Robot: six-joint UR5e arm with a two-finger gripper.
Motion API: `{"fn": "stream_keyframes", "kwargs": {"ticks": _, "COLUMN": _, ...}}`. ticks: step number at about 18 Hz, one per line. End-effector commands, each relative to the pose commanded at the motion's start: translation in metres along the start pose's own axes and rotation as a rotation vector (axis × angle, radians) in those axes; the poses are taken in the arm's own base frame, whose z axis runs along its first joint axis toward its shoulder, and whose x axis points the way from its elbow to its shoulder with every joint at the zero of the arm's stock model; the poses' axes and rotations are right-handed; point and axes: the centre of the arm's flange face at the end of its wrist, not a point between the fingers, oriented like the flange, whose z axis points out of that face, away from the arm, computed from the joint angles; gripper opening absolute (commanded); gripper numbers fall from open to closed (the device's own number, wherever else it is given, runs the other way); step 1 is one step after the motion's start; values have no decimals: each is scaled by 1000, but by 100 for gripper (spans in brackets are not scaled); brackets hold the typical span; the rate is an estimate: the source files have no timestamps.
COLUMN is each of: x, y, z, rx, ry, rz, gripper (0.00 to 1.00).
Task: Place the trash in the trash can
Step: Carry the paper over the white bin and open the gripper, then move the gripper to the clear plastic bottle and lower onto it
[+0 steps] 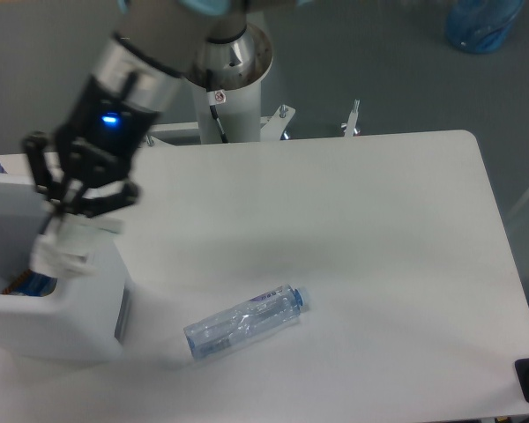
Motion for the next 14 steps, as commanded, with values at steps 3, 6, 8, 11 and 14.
{"fn": "stream_keyframes", "kwargs": {"ticks": 3, "x": -1, "y": -1, "z": 1, "rx": 6, "ry": -1, "rz": 2, "gripper": 100}}
{"fn": "stream_keyframes", "kwargs": {"ticks": 6, "x": -1, "y": -2, "z": 1, "rx": 16, "ry": -1, "rz": 25, "gripper": 100}}
{"fn": "stream_keyframes", "kwargs": {"ticks": 8, "x": -1, "y": -5, "z": 1, "rx": 32, "ry": -4, "rz": 39, "gripper": 100}}
{"fn": "stream_keyframes", "kwargs": {"ticks": 11, "x": -25, "y": -10, "z": -8, "rx": 59, "ry": -32, "rz": 25, "gripper": 100}}
{"fn": "stream_keyframes", "kwargs": {"ticks": 14, "x": -73, "y": -14, "z": -23, "rx": 78, "ry": -78, "rz": 49, "gripper": 100}}
